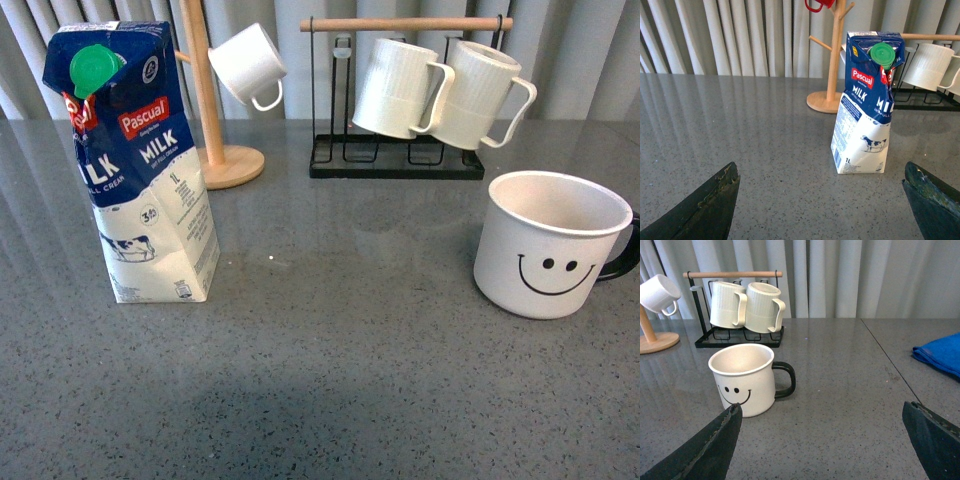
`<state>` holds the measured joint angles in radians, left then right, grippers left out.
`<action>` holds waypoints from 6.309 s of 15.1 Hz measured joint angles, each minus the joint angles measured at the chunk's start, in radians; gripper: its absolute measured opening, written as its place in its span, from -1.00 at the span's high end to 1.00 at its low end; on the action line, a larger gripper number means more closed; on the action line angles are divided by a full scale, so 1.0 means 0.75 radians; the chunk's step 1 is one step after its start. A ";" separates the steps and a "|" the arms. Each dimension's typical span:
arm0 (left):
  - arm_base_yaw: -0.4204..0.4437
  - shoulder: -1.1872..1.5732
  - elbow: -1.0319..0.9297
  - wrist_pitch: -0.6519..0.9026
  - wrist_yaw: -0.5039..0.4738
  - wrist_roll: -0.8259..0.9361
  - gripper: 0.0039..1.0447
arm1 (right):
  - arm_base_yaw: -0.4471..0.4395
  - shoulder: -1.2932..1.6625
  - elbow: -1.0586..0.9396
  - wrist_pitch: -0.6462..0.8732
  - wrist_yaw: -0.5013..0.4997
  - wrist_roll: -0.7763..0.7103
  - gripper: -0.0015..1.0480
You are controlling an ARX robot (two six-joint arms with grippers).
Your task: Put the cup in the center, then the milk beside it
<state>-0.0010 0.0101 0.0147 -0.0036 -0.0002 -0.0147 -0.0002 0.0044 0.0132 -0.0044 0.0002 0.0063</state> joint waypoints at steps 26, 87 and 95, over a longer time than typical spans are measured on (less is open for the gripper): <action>0.000 0.000 0.000 0.000 0.000 0.000 -0.88 | 0.058 0.746 0.397 0.441 -0.007 0.218 -0.87; 0.000 0.000 0.000 0.000 0.000 0.000 -0.88 | 0.237 1.239 0.812 0.391 -0.189 0.237 -0.87; 0.000 0.000 0.000 0.000 0.000 0.000 -0.88 | 0.267 0.134 0.130 -0.002 0.271 0.015 0.51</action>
<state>-0.0010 0.0101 0.0147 -0.0036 -0.0002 -0.0147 0.1997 0.1047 0.1104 -0.0059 0.2035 0.0174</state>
